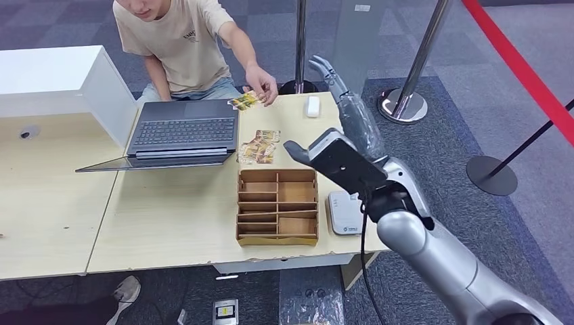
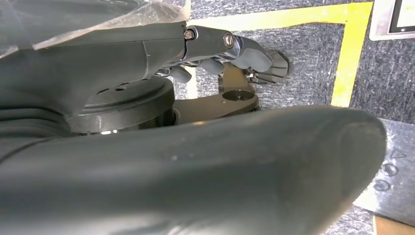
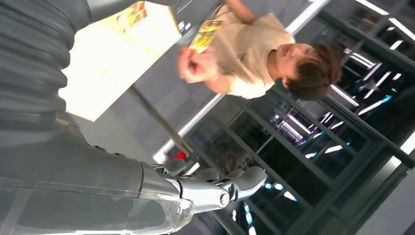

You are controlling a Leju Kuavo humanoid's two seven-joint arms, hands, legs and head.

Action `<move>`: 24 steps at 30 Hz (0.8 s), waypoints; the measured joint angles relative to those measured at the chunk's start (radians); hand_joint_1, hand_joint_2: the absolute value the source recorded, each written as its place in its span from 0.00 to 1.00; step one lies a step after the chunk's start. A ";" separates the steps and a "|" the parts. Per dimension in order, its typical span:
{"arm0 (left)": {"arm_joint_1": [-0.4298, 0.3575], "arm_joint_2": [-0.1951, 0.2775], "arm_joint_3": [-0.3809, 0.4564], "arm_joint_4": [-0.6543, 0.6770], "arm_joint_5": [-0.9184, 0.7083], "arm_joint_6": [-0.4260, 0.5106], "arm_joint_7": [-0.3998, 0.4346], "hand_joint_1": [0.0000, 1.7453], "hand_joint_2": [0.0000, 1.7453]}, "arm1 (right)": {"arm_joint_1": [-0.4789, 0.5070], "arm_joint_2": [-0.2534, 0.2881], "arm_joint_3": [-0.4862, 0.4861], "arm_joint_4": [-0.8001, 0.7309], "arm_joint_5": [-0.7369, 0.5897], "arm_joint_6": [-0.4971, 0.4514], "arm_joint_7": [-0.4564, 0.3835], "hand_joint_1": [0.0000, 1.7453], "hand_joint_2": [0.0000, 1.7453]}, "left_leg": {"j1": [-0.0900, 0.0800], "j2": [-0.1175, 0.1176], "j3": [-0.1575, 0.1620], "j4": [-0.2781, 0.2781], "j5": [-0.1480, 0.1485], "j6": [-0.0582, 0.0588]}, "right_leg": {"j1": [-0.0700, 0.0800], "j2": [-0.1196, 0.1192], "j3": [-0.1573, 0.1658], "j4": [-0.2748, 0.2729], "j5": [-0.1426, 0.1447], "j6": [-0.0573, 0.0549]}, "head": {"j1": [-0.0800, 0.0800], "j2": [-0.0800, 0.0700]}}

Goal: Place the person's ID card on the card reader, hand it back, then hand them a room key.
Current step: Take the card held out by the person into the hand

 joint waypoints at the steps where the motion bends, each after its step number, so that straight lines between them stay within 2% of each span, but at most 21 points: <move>1: -0.001 0.001 -0.004 0.000 -0.003 -0.002 0.001 0.00 0.00 | -0.010 0.005 0.015 0.013 0.024 0.000 0.006 0.00 1.00 | 0.000 0.000 0.000 0.000 0.000 0.000 | 0.000 0.000 0.000 0.000 0.000 0.000 | 0.000 0.000; 4: -0.006 0.001 -0.012 0.000 -0.012 -0.008 0.007 0.00 0.00 | -0.035 0.024 0.059 0.072 0.069 0.000 0.018 0.00 1.00 | 0.000 0.000 0.000 0.000 0.000 0.000 | 0.000 0.000 0.000 0.000 0.000 0.000 | 0.000 0.000; 11: -0.009 0.002 -0.029 0.001 -0.024 -0.010 0.014 0.00 0.00 | -0.065 0.066 0.117 0.216 0.051 -0.020 -0.004 0.00 1.00 | 0.000 -0.001 0.000 0.000 0.000 0.000 | 0.000 -0.001 -0.001 0.000 0.000 0.000 | 0.000 0.000; 18: -0.009 0.002 -0.038 0.001 -0.038 -0.010 0.031 0.00 0.00 | -0.063 0.104 0.158 0.278 0.214 -0.210 -0.023 0.00 1.00 | 0.000 -0.001 0.000 0.001 0.000 0.000 | 0.000 0.000 -0.001 0.000 0.000 0.000 | 0.000 0.000; 24: -0.010 0.002 -0.040 0.001 -0.033 -0.010 0.031 0.00 0.00 | -0.056 0.149 0.183 0.308 0.281 -0.284 -0.024 0.00 1.00 | 0.000 -0.001 0.000 0.001 0.000 0.000 | 0.000 0.000 -0.001 0.001 0.000 0.000 | 0.000 0.000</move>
